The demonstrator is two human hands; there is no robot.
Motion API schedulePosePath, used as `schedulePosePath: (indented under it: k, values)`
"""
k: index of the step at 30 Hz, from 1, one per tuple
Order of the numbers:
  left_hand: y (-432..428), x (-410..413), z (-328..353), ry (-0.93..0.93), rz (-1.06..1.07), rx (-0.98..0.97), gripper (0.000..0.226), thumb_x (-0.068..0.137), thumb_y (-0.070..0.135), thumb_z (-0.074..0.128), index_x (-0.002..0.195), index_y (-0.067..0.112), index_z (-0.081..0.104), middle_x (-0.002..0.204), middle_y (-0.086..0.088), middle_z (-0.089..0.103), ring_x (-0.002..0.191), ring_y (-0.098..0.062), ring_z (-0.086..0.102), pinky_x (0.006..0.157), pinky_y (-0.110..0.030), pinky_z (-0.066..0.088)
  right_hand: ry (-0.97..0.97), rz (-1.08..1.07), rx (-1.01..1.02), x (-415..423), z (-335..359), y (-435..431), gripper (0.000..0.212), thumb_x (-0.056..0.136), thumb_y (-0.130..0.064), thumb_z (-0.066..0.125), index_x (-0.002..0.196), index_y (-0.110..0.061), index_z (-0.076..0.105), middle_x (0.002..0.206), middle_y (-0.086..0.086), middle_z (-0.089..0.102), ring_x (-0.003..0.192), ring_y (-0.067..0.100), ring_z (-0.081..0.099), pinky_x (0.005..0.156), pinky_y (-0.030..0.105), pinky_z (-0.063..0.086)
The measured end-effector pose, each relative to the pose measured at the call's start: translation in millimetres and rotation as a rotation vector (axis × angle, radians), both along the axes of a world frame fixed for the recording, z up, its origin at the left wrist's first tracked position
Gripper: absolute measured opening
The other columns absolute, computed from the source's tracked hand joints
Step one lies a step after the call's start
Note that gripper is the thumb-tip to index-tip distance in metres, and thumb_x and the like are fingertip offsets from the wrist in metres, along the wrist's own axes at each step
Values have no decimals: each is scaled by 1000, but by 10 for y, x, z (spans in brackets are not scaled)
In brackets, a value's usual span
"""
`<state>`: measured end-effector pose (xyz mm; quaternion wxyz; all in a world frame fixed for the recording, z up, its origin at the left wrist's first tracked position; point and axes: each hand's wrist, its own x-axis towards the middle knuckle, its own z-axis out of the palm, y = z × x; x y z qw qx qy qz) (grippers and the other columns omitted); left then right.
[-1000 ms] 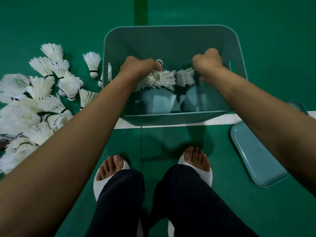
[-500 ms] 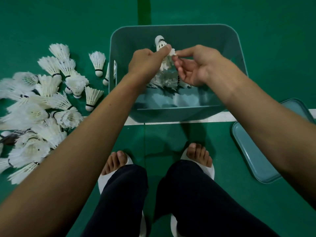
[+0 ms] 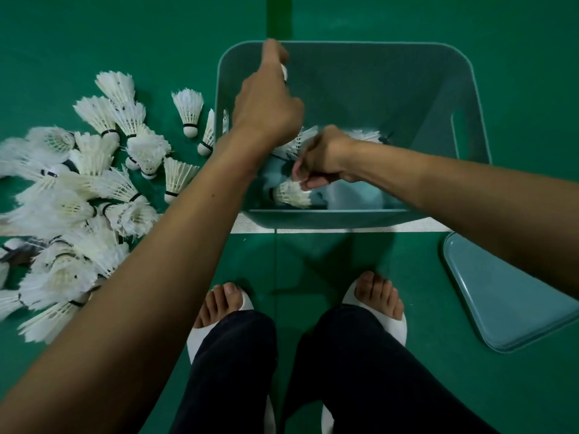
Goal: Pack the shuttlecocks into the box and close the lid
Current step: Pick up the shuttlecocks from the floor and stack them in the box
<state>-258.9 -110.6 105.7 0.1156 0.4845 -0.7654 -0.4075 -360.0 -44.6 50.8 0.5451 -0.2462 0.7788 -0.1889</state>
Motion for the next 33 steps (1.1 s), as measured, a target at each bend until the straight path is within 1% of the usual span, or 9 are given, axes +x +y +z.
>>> schedulePosePath:
  k: [2, 6, 9, 13, 16, 21, 26, 29, 33]
  values:
    - [-75, 25, -37, -9, 4, 2, 52, 89, -1, 56, 135, 8, 33, 91, -2, 55, 90, -30, 59, 78, -50, 51, -16, 30, 19, 102, -63, -126, 10, 84, 8, 76, 93, 12, 72, 77, 20, 76, 69, 29, 77, 79, 39, 65]
    - [-250, 78, -75, -69, 2, -62, 44, 87, 5, 67, 121, 9, 40, 107, -6, 55, 94, -28, 57, 73, -37, 43, 6, -26, -21, 136, -161, -278, 8, 87, 11, 69, 78, 11, 67, 82, 28, 75, 68, 39, 76, 83, 46, 63]
    - [-312, 80, -85, -153, -110, -110, 40, 81, 5, 72, 116, 10, 54, 113, -7, 59, 96, -27, 57, 76, -39, 48, 1, -77, -80, 83, -135, -320, 4, 87, 12, 68, 84, 11, 65, 75, 28, 72, 64, 41, 75, 78, 52, 63]
    - [-310, 42, -91, -176, -148, -160, 39, 77, 3, 75, 111, 15, 63, 106, -2, 63, 100, -27, 63, 85, -41, 55, 64, -62, -81, -150, 97, -213, 13, 97, -4, 64, 90, 5, 68, 77, 20, 74, 55, 32, 73, 52, 35, 63]
    - [-296, 19, -115, -201, -193, -94, 35, 77, 5, 79, 105, 21, 66, 98, -1, 63, 91, -25, 63, 74, -32, 50, 145, -142, -206, -412, 310, -113, 16, 93, -12, 68, 92, 3, 73, 82, 19, 78, 46, 21, 65, 45, 26, 51]
    - [-131, -38, -141, -230, -369, 39, 42, 69, 5, 88, 99, 24, 64, 91, 2, 64, 82, -19, 61, 59, -21, 40, -65, -104, -292, -490, 486, 57, 36, 82, -41, 79, 91, -6, 77, 81, 6, 74, 54, 15, 53, 47, 23, 40]
    - [34, 10, -227, -133, -347, 121, 55, 60, 10, 97, 105, 18, 67, 88, 4, 64, 79, -14, 59, 64, -24, 46, 130, 17, -311, -429, 406, 211, 2, 79, -15, 82, 82, -16, 82, 61, -5, 65, 51, 6, 45, 44, 19, 35]
    - [103, 54, -252, -82, -351, 126, 51, 62, 13, 97, 104, 17, 68, 84, 7, 64, 75, -11, 61, 70, -26, 50, 151, -78, -318, -405, 409, 290, 2, 82, -12, 79, 82, -10, 79, 64, 1, 65, 49, 8, 45, 43, 19, 37]
    - [113, 30, -315, 37, -157, 191, 39, 71, 16, 92, 103, 15, 69, 79, 3, 66, 64, -8, 58, 64, -25, 48, 107, -318, -168, -385, 375, 352, 30, 93, -36, 69, 89, -6, 67, 67, 6, 66, 47, 15, 54, 43, 20, 41]
